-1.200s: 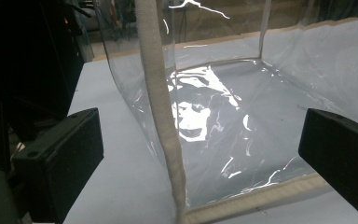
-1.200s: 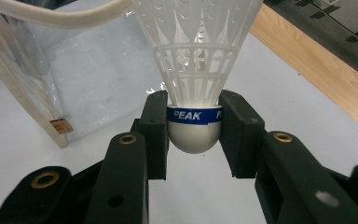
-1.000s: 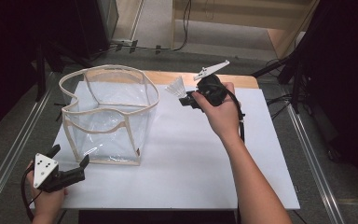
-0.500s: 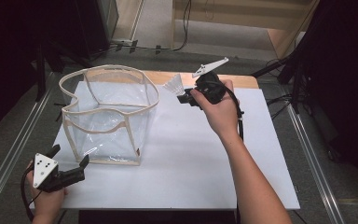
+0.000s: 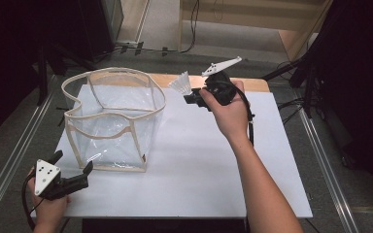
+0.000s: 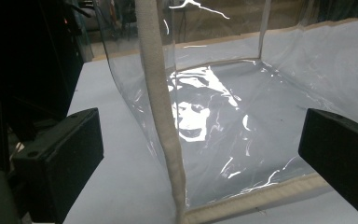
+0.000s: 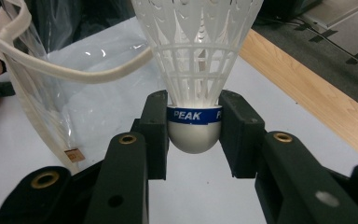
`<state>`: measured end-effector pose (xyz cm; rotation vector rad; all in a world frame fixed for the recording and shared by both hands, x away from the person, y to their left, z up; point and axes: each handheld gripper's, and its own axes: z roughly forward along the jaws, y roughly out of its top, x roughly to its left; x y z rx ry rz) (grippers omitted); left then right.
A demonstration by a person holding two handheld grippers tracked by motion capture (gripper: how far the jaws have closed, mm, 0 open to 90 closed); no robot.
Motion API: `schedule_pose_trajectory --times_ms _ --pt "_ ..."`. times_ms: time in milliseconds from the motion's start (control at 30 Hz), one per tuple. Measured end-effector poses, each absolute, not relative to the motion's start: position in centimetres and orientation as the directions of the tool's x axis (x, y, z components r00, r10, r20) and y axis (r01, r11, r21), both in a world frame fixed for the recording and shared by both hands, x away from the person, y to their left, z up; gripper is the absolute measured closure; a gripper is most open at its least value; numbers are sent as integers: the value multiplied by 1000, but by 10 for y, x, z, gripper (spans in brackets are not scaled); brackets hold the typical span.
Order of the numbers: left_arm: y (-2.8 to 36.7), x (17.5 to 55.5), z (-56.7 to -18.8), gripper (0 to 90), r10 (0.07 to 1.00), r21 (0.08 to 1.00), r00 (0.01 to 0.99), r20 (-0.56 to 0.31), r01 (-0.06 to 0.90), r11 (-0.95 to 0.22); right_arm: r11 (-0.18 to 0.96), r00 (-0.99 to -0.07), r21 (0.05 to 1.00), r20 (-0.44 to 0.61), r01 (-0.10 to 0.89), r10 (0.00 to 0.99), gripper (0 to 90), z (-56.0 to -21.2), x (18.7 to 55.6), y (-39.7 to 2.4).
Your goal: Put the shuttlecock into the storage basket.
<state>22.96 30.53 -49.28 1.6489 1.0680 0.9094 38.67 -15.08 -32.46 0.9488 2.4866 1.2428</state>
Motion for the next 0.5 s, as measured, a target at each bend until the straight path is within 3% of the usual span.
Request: schedule_pose_trajectory --times_ms 500 --pt "305 230 -493 3 933 954 347 93 237 -183 459 -797 779 84 427 598 626 -318 387 -136"
